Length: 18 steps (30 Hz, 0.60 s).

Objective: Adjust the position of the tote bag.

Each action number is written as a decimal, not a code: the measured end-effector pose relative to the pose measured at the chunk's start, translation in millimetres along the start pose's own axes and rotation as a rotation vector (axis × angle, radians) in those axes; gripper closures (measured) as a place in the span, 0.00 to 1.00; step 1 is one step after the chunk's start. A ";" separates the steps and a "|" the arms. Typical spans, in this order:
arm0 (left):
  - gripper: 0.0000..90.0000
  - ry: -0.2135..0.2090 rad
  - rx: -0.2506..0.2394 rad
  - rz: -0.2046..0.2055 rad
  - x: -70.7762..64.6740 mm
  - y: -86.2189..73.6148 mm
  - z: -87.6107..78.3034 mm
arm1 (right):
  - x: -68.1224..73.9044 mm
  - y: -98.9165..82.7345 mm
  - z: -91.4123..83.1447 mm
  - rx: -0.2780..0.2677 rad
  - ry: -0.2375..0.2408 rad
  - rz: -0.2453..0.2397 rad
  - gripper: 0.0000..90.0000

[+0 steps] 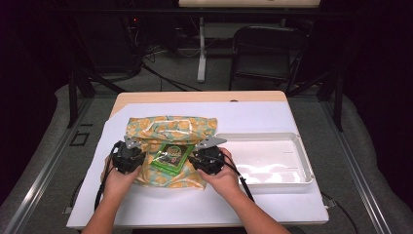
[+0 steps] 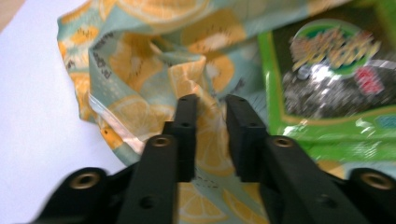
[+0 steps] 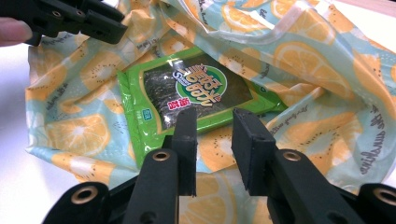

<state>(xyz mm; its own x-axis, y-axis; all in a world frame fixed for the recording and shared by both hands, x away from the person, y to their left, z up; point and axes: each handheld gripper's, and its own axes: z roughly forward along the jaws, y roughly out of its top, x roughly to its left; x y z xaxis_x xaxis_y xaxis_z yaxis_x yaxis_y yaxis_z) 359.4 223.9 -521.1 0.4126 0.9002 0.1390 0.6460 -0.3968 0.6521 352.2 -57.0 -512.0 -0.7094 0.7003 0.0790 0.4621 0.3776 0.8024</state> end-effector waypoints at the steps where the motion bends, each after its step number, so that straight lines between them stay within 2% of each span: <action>1: 0.86 0.010 0.011 0.012 0.1 -0.7 1.4 | 0.0 0.0 0.0 0.000 0.000 0.000 0.80; 3: 0.91 0.015 0.016 0.007 1.1 -2.4 3.7 | -0.3 -0.4 0.5 0.004 0.001 0.001 0.80; 4: 0.94 0.019 0.034 0.006 3.1 -3.7 5.0 | -0.6 -0.7 0.7 0.009 0.001 -0.002 0.80; 10: 0.97 0.018 0.052 -0.013 7.6 -6.1 7.6 | -0.6 -2.4 1.9 0.013 0.000 -0.001 0.80; 13: 0.96 0.014 0.046 -0.022 8.1 -6.0 6.4 | -0.7 -3.2 2.3 0.024 0.001 -0.002 0.80; 14: 0.91 -0.012 0.023 -0.037 9.4 -5.0 2.9 | -0.2 -3.9 2.7 0.020 0.001 -0.001 0.80; 17: 0.87 -0.020 0.001 -0.044 10.6 -2.7 -2.6 | 0.4 -3.7 2.0 0.017 0.004 0.001 0.80; 18: 0.83 -0.033 -0.032 -0.056 11.3 -0.3 -8.7 | 0.6 -3.2 0.8 0.014 0.010 0.003 0.79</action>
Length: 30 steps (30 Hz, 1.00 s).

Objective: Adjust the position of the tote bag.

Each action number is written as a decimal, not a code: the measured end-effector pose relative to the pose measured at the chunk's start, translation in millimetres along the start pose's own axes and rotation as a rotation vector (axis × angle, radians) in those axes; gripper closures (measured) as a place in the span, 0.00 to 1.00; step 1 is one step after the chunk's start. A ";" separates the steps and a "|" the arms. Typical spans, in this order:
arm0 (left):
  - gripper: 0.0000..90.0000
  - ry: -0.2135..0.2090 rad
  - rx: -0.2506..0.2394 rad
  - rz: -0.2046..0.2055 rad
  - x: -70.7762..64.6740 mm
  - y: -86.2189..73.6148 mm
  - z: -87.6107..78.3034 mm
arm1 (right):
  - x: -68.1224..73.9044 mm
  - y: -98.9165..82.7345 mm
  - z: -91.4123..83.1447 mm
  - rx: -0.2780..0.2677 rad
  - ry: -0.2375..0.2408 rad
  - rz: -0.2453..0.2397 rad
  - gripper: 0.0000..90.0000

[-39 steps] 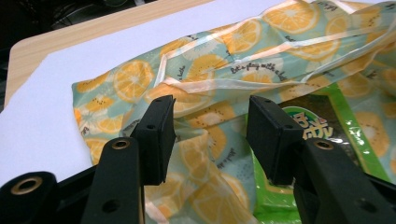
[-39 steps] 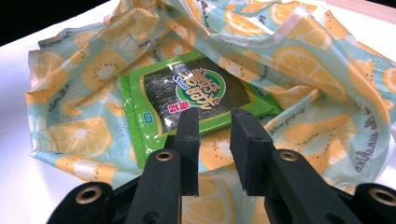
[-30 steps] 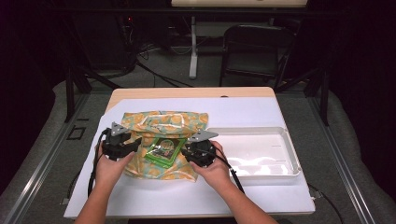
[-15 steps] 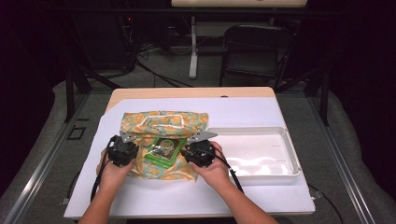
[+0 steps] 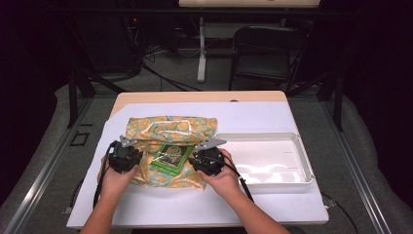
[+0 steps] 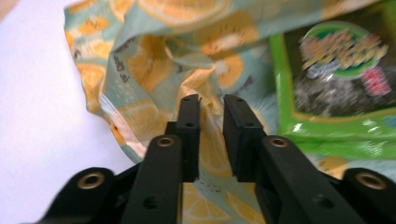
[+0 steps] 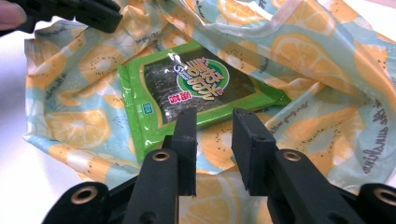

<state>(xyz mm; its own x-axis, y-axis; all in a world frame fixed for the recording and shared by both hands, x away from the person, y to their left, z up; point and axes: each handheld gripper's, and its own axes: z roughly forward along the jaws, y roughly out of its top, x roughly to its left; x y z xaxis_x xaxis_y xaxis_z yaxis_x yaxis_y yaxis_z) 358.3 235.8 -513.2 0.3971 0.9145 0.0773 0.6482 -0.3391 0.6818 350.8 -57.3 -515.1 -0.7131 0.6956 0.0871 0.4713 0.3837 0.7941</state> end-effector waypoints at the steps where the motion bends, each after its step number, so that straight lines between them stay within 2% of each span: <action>1: 0.82 0.000 0.000 0.000 0.0 0.0 0.0 | 0.0 0.0 0.0 0.000 0.000 0.000 0.79; 6: 0.75 -0.006 -0.066 -0.006 -0.5 6.5 -12.7 | 0.6 1.0 -3.6 -0.016 0.015 0.005 0.78; 13: 0.67 -0.028 -0.138 0.029 -7.8 15.7 -22.7 | 0.0 3.1 -10.9 -0.047 0.033 0.024 0.77; 23: 0.64 -0.071 -0.146 0.067 -16.5 25.7 -19.8 | 4.4 2.7 -22.0 -0.073 0.027 0.008 0.73; 25: 0.65 -0.058 -0.147 0.078 -18.0 27.1 -17.8 | 5.6 2.1 -23.9 -0.079 0.022 0.005 0.71; 30: 0.63 -0.077 -0.146 0.075 -18.6 30.6 -14.1 | 6.8 0.1 -28.8 -0.092 0.012 0.005 0.67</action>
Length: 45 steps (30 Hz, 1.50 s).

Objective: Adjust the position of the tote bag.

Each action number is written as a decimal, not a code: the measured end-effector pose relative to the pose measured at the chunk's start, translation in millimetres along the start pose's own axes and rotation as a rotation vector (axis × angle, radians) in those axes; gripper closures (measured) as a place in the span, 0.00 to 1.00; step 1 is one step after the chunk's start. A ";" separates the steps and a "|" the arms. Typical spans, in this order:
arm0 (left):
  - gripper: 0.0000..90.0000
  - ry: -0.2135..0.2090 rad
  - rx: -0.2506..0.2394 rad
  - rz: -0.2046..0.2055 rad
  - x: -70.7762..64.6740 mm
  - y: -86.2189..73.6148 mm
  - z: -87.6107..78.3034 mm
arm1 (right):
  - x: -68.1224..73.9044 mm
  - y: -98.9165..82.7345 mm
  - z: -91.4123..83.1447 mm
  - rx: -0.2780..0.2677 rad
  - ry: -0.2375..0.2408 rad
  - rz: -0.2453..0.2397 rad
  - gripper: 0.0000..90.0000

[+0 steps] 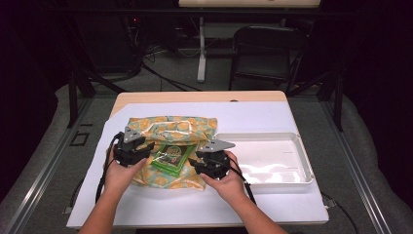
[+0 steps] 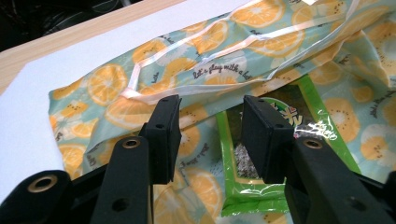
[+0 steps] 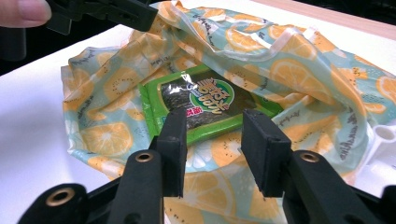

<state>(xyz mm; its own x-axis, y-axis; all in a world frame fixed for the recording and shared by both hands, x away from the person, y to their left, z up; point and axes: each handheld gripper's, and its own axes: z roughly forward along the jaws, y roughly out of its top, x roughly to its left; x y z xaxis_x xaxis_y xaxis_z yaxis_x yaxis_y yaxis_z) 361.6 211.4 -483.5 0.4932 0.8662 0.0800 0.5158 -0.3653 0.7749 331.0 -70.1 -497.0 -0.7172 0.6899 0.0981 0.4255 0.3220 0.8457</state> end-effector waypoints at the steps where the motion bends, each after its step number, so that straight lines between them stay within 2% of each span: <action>1: 0.63 -0.003 -0.006 -0.002 -0.3 0.5 0.7 | -0.1 -0.4 -1.0 -0.001 -0.001 -0.001 0.67; 6: 0.64 -0.010 0.006 0.020 -3.7 2.1 4.6 | -0.8 -1.6 -3.8 -0.007 -0.008 0.002 0.64; 13: 0.64 -0.051 0.025 0.007 -7.2 1.8 9.7 | 0.7 -2.2 -2.8 -0.010 -0.003 0.015 0.63; 18: 0.62 -0.044 0.029 0.024 -10.6 1.9 14.1 | 0.3 -2.4 -2.6 -0.009 -0.009 0.013 0.63; 25: 0.60 -0.050 0.014 0.017 -9.8 4.3 13.9 | -2.5 1.5 -3.5 -0.004 -0.014 -0.011 0.64; 27: 0.60 -0.046 0.016 0.019 -8.5 4.1 14.4 | -5.0 6.1 -2.6 -0.001 -0.016 -0.022 0.63; 28: 0.60 -0.042 0.017 0.016 -8.0 4.0 14.8 | -7.2 11.7 -0.4 0.005 -0.034 -0.055 0.62; 31: 0.60 -0.043 0.015 0.016 -6.1 4.2 14.4 | -10.5 19.1 2.9 0.019 -0.054 -0.084 0.62; 32: 0.60 -0.042 0.012 0.015 -5.9 4.3 14.1 | -14.2 28.0 6.6 0.028 -0.060 -0.101 0.61; 37: 0.60 -0.038 0.011 0.008 -4.2 3.9 13.3 | -19.2 45.1 17.9 0.025 -0.072 -0.117 0.60; 39: 0.60 -0.037 0.010 0.008 -3.2 3.8 12.6 | -20.7 51.7 26.0 0.044 -0.079 -0.126 0.60; 40: 0.60 -0.033 0.011 0.008 -1.7 3.8 11.9 | -20.9 56.9 33.9 0.053 -0.078 -0.134 0.60; 45: 0.60 -0.028 0.014 -0.001 2.1 3.0 10.9 | -18.2 64.6 46.6 0.055 -0.063 -0.152 0.59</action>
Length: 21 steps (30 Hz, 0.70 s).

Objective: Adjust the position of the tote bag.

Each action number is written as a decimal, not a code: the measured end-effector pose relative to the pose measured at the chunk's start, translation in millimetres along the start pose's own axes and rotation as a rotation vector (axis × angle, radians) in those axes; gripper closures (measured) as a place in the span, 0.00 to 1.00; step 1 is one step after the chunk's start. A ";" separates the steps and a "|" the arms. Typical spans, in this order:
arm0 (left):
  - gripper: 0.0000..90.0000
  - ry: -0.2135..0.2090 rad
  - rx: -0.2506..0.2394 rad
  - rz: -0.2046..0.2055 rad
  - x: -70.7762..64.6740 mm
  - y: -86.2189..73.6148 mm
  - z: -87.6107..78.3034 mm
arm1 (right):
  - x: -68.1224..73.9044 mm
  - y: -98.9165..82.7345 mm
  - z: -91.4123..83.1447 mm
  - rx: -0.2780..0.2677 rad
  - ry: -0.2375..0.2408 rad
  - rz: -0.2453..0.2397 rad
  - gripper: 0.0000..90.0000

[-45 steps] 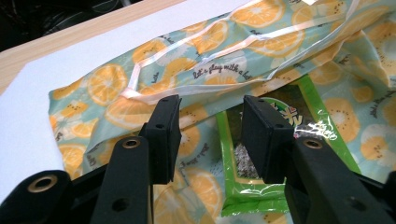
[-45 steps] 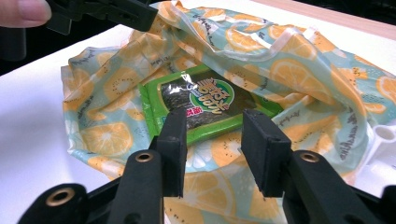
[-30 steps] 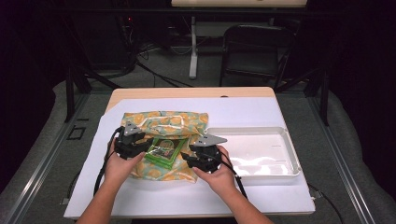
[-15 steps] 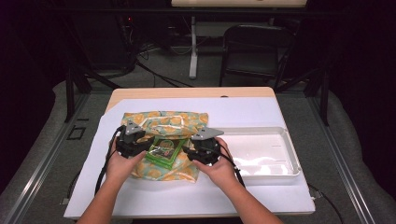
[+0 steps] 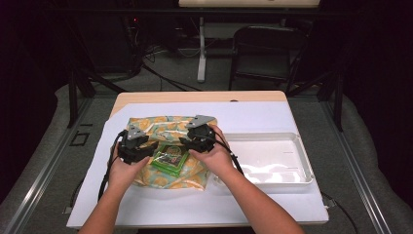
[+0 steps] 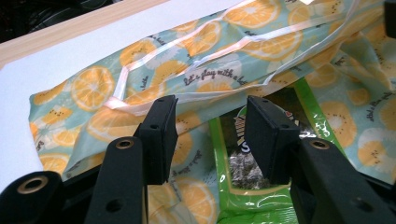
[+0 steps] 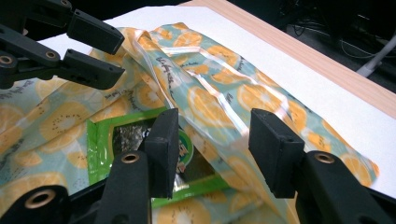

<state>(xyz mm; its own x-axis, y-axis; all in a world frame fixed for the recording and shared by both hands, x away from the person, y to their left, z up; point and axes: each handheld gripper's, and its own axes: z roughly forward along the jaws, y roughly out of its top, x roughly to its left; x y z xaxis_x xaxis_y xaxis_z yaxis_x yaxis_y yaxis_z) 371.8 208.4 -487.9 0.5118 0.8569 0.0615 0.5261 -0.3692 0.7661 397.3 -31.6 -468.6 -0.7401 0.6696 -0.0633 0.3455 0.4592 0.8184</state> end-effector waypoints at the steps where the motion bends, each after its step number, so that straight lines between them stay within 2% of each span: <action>1: 0.60 0.000 0.000 -0.003 0.9 -0.1 -0.4 | 0.0 2.1 2.0 0.005 0.001 -0.008 0.59; 6: 0.60 0.006 0.001 -0.008 2.5 -1.0 -2.8 | -7.3 6.2 11.2 0.017 -0.028 -0.014 0.59; 10: 0.60 0.014 -0.002 -0.015 6.0 -2.8 -4.5 | -15.5 2.3 14.6 0.053 -0.046 -0.007 0.59; 11: 0.60 0.016 -0.001 -0.021 7.6 -3.8 -5.2 | -18.7 0.8 15.1 0.071 -0.050 -0.014 0.64; 12: 0.60 0.016 -0.001 -0.021 7.6 -3.8 -5.2 | -18.7 0.8 15.1 0.071 -0.050 -0.014 0.64; 14: 0.60 0.019 0.001 -0.023 8.6 -4.6 -5.6 | -21.5 0.1 15.6 0.074 -0.044 -0.006 0.71; 15: 0.60 0.022 0.003 -0.026 9.1 -5.4 -5.8 | -23.8 0.0 15.3 0.086 -0.031 0.008 0.80; 16: 0.60 0.022 0.003 -0.026 9.1 -5.4 -5.8 | -23.8 0.0 15.3 0.086 -0.031 0.008 0.80; 21: 0.60 0.026 0.010 -0.028 10.5 -7.4 -5.2 | -27.8 -0.1 15.5 0.097 -0.022 0.024 0.99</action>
<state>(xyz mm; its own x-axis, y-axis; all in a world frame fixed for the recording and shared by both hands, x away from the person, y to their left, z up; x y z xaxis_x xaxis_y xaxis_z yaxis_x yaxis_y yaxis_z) 369.8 222.0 -489.7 0.4786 0.8762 0.0569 0.5470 -0.3482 0.7613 426.8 -41.2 -475.9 -0.7184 0.6932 -0.0581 0.4180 0.4970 0.7604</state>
